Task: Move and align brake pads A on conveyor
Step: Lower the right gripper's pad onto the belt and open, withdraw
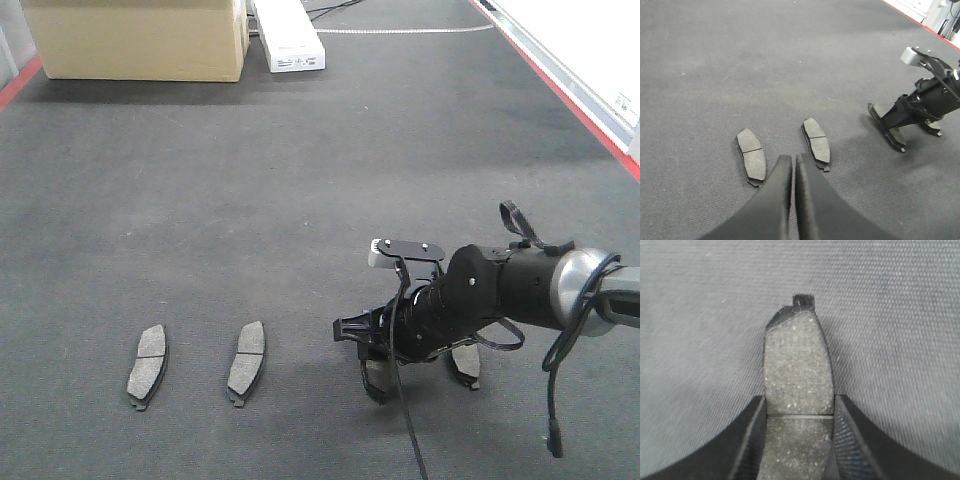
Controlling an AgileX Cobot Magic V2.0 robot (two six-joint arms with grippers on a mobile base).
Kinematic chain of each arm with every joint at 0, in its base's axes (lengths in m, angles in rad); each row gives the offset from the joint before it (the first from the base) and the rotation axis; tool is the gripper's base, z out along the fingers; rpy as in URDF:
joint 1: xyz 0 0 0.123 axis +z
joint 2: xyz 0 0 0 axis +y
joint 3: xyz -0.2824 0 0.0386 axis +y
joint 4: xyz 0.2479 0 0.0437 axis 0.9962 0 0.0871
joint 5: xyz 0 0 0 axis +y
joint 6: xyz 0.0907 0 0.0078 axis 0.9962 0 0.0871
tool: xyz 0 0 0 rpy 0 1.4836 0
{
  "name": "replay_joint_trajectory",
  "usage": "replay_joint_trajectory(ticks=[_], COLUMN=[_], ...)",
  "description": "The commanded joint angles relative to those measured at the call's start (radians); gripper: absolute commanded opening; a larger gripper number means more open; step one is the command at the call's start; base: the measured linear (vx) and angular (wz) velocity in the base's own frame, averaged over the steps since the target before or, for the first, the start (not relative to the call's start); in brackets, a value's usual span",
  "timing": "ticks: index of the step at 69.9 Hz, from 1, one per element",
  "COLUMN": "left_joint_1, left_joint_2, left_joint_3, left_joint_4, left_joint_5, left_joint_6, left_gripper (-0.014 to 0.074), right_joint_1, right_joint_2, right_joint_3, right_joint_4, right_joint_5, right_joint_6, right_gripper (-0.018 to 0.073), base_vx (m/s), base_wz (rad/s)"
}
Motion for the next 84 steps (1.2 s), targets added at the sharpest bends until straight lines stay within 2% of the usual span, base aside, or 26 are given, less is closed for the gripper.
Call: replay_joint_trajectory(ticks=[1, 11, 30, 54, 70, 84], left_joint_1=[0.002, 0.002, 0.002, 0.002, 0.002, 0.002], left_joint_2=[0.010, 0.010, 0.010, 0.010, 0.010, 0.010], left_joint_3=[-0.025, -0.025, -0.025, -0.025, -0.025, -0.025], left_joint_4=[0.012, 0.012, 0.012, 0.012, 0.012, 0.012], left_joint_5=[-0.066, -0.066, -0.066, -0.066, -0.066, -0.066], left_joint_6=[-0.004, -0.004, -0.004, -0.004, -0.004, -0.004], left_gripper=[-0.0006, -0.0006, -0.0006, -0.0006, -0.0006, -0.0006], right_joint_1=[-0.001, -0.001, -0.001, -0.003, -0.003, -0.003], right_joint_2=[-0.038, -0.038, -0.038, -0.064, -0.243, -0.416], right_joint_3=[-0.032, -0.032, -0.032, -0.032, -0.032, -0.032], right_joint_4=[0.006, 0.004, 0.006, -0.009, -0.170, -0.408], right_joint_5=[-0.057, -0.092, -0.084, -0.041, 0.018, 0.092], right_joint_6=[-0.003, -0.004, 0.003, 0.003, 0.027, 0.195], right_gripper=[0.0091, 0.0140, 0.0330, 0.0347, 0.0337, 0.0304], base_vx=[0.00, 0.00, 0.00, 0.00, 0.00, 0.00], base_wz=[0.00, 0.00, 0.00, 0.00, 0.00, 0.00])
